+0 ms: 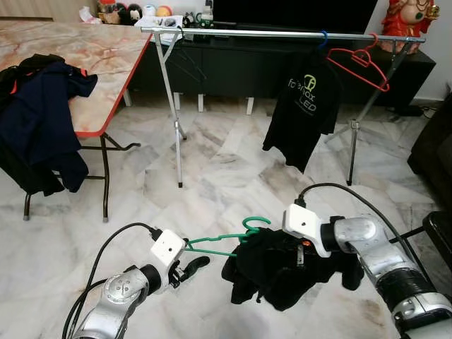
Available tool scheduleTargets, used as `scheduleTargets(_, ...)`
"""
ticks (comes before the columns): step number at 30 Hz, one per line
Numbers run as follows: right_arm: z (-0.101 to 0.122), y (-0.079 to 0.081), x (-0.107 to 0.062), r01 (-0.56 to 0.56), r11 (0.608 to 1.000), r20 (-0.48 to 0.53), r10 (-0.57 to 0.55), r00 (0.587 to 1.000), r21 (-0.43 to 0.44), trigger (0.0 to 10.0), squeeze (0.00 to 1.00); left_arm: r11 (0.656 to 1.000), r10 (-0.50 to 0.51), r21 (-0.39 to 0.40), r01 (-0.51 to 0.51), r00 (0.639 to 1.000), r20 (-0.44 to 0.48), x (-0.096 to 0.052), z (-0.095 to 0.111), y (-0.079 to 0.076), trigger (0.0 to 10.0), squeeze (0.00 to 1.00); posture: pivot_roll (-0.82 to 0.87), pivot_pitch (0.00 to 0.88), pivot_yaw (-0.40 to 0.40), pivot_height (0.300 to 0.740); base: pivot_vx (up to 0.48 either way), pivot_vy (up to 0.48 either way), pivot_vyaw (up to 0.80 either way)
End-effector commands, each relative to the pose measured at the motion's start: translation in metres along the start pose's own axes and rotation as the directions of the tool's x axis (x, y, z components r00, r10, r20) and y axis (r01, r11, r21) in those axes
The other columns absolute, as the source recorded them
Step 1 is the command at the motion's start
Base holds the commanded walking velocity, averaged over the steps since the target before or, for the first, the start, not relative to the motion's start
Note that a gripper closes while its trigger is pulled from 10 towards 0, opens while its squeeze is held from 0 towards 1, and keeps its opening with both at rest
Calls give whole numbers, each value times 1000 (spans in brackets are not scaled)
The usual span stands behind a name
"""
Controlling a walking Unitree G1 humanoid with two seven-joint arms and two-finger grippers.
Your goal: Hang hanger
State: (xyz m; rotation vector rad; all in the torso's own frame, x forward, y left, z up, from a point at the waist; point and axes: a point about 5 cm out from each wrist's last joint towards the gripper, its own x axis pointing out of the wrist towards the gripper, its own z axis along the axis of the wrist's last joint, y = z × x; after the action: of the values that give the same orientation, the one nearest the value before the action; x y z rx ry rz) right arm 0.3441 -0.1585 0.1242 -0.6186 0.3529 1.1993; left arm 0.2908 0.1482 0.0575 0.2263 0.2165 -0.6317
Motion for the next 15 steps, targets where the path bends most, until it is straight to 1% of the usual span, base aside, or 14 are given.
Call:
scheduleTargets(1, 31, -10, 2, 48, 995, 90, -40, 995, -86, 0, 0, 998, -62, -1, 62, 998, -17, 8, -5, -18, 10000, 0, 17, 132, -52, 740, 0, 0, 0)
scheduleTargets(2, 33, -11, 4, 56, 995, 96, -47, 994, -83, 0, 0, 998, -60, -5, 60, 998, -17, 9, -5, -19, 10000, 0, 16, 130, -53, 740, 0, 0, 0)
scheduleTargets(4, 37, -9, 7, 51, 994, 88, -43, 995, -92, 0, 0, 1000, 14, -4, -14, 1000, -1, 10, -4, -13, 10000, 0, 15, 128, -54, 740, 0, 0, 0)
scheduleTargets(6, 27, -6, 6, 28, 992, 19, -26, 999, -121, 0, 0, 994, 113, 1, -114, 992, 57, 10, 4, 1, 10000, 0, 15, 128, -54, 740, 0, 0, 0)
scheduleTargets(7, 25, -5, 6, 22, 992, 5, -21, 1000, -123, 0, 0, 992, 129, 1, -130, 989, 72, 10, 6, 4, 10000, 0, 15, 128, -56, 740, 0, 0, 0)
scheduleTargets(9, 12, 0, 4, -17, 991, -58, 9, 998, -134, 0, 0, 986, 169, -20, -168, 975, 148, 7, 20, 15, 10000, 0, 17, 129, -57, 740, 0, 0, 0)
scheduleTargets(10, 8, 2, 4, -32, 990, -81, 21, 997, -140, 0, 0, 985, 173, -23, -171, 971, 165, 6, 24, 17, 10000, 0, 17, 130, -57, 740, 0, 0, 0)
scheduleTargets(12, -5, 10, 2, -87, 980, -164, 57, 985, -180, 0, 0, 985, 169, -7, -171, 964, 206, 5, 35, 23, 10000, 0, 18, 132, -58, 740, 0, 0, 0)
scheduleTargets(13, -12, 14, 2, -110, 976, -215, 69, 974, -186, 0, 0, 988, 149, -2, -153, 961, 231, 3, 42, 25, 10000, 0, 18, 135, -58, 740, 0, 0, 0)
scheduleTargets(14, -15, 15, 2, -113, 976, -229, 69, 971, -186, 0, 0, 989, 143, 0, -147, 961, 237, 3, 44, 25, 10000, 0, 18, 135, -58, 740, 0, 0, 0)
scheduleTargets(15, -19, 14, 1, -95, 978, -258, 46, 965, -183, 0, 0, 991, 127, 16, -134, 962, 240, 2, 47, 27, 10000, 0, 18, 137, -56, 740, 0, 0, 0)
